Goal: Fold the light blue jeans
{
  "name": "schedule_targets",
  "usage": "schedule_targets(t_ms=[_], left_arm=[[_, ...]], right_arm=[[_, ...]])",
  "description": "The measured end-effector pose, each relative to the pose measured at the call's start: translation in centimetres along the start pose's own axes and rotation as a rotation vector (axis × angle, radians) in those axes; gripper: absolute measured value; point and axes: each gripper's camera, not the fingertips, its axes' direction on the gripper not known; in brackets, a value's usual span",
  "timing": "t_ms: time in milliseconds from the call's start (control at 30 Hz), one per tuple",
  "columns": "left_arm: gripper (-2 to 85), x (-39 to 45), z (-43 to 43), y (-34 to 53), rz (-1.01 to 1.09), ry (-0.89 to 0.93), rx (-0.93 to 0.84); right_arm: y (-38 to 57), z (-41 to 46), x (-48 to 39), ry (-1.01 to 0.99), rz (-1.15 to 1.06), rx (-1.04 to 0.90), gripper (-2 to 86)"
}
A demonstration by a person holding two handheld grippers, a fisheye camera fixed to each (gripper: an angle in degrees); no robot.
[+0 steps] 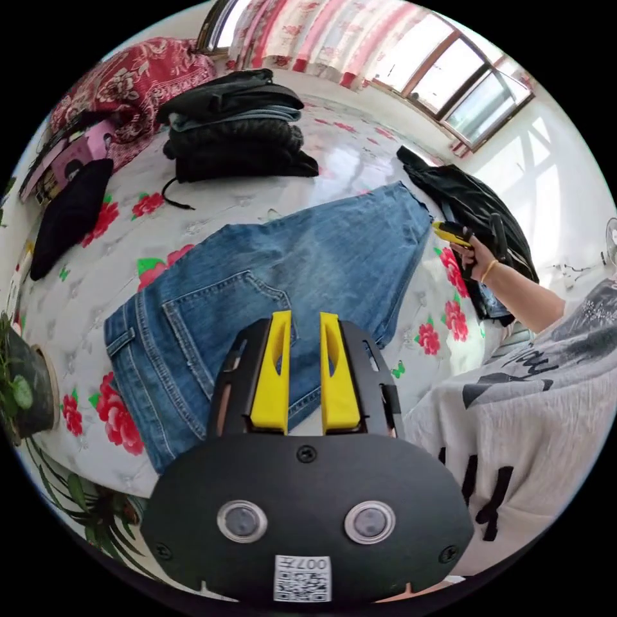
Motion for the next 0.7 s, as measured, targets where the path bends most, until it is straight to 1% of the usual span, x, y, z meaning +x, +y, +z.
schedule_targets(t_ms=[67,100,133,167,233,300,333,400,467,533,600,667,700], left_arm=[[4.5,4.8,2.7,-1.4,0.135,0.09,-0.041],[3.9,5.8,3.5,-1.6,0.161,0.091,-0.059],[2.2,7.4,5.6,-1.9,0.201,0.069,-0.117],[0.3,8.4,7.6,-2.1,0.228,0.019,-0.2],[-0.5,9.2,9.3,-2.1,0.258,-0.055,-0.277],[-0.8,9.4,8.8,-2.2,0.287,-0.019,-0.294],[-0.8,9.3,7.7,-2.2,0.297,0.028,-0.289],[-0.9,8.8,5.5,-2.3,0.293,0.09,-0.272],[-0.9,8.5,1.6,-2.0,0.293,0.176,-0.211],[-0.9,8.2,-0.1,-1.3,0.273,0.212,-0.196],[-0.9,7.6,0.3,-0.2,0.211,0.219,-0.235],[-0.8,6.2,0.9,1.1,0.076,0.233,-0.252],[-0.7,5.7,0.7,1.3,0.031,0.254,-0.238]], right_arm=[[-3.9,-1.2,3.6,0.068,0.096,0.048,5.3],[-4.9,-1.3,4.2,0.078,0.105,0.051,5.3],[-6.5,-1.4,5.1,0.098,0.115,0.046,5.2],[-8.0,-1.3,5.7,0.126,0.11,0.038,4.8],[-9.8,-1.0,6.6,0.17,0.108,0.019,3.7],[-11.1,-0.6,8.1,0.163,0.152,-0.012,2.1],[-11.5,-1.0,8.9,0.184,0.183,-0.01,1.1],[-11.7,-2.9,9.3,0.116,0.129,0.03,0.5],[-10.7,-7.5,9.2,0.003,0.058,0.159,0.3],[-9.1,-10.1,9.4,-0.025,0.037,0.219,0.4],[-7.7,-10.7,10.7,-0.006,0.075,0.204,0.8],[-6.6,-9.7,13.9,0.001,0.204,0.103,2.5],[-6.4,-9.7,14.6,0.006,0.251,0.092,3.1]])
